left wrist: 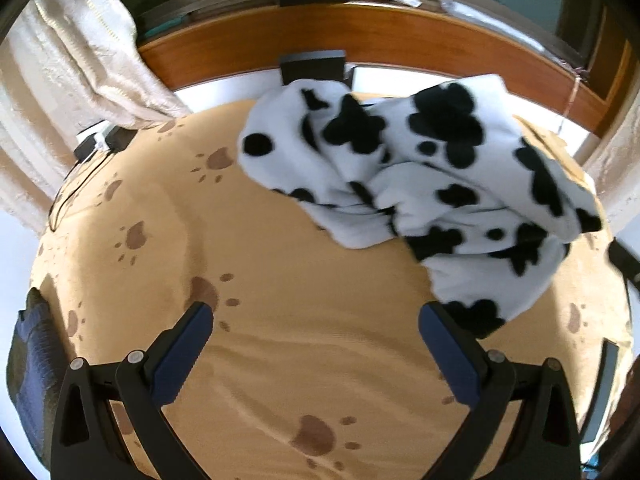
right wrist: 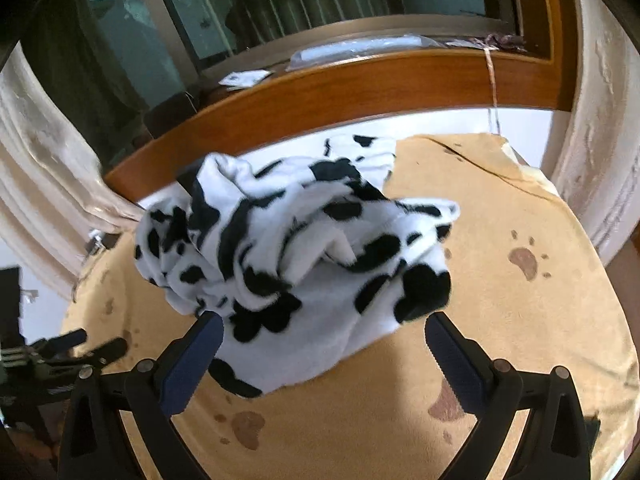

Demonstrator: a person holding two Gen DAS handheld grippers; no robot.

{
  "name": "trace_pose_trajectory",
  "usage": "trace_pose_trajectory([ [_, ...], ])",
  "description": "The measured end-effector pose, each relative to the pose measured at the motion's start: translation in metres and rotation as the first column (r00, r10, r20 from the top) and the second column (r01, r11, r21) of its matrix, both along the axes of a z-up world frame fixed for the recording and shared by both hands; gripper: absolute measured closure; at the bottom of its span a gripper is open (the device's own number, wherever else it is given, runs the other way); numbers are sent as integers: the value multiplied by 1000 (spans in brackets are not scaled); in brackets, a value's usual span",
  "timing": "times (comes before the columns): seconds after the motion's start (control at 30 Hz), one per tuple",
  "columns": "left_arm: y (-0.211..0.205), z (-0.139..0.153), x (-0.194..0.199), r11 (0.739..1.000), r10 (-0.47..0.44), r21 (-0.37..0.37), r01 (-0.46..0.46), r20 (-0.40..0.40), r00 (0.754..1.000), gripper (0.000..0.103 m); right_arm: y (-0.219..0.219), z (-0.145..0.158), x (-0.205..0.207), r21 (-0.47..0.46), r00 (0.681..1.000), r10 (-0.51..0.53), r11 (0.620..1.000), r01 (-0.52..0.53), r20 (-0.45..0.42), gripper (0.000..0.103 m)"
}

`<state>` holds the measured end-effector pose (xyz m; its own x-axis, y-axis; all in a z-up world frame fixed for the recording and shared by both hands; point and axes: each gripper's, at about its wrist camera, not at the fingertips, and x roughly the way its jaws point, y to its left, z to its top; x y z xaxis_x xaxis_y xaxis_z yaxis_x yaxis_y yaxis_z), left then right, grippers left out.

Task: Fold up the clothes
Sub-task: 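Reach both grippers toward the crumpled white spotted fleece on the bed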

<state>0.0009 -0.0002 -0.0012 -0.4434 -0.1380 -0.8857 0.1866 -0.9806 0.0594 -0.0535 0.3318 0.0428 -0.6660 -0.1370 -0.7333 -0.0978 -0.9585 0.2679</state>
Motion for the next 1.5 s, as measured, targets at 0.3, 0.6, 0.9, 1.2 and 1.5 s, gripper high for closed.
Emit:
trace_pose_trajectory([
  [0.3, -6, -31, 25, 996, -27, -81, 28, 23, 999, 0, 3, 12, -42, -136, 998, 64, 988, -67, -20, 7],
  [0.6, -15, -35, 17, 1000, 5, -19, -5, -37, 999, 0, -32, 19, -88, -166, 977, 208, 963, -213, -45, 30],
  [0.9, -29, -32, 1, 1000, 12, -23, -12, -3, 1000, 0, -59, -25, -158, -106, 963, 241, 968, -229, 122, 86],
  [1.2, -42, -20, 13, 994, -13, -108, 6, -62, 998, 0, -119, 52, -80, -73, 841, 530, 840, -538, -107, 95],
  [1.5, -39, 6, 40, 976, -133, -193, 103, -151, 980, 0, -120, -13, -24, -253, 799, 600, 781, -571, 47, 94],
])
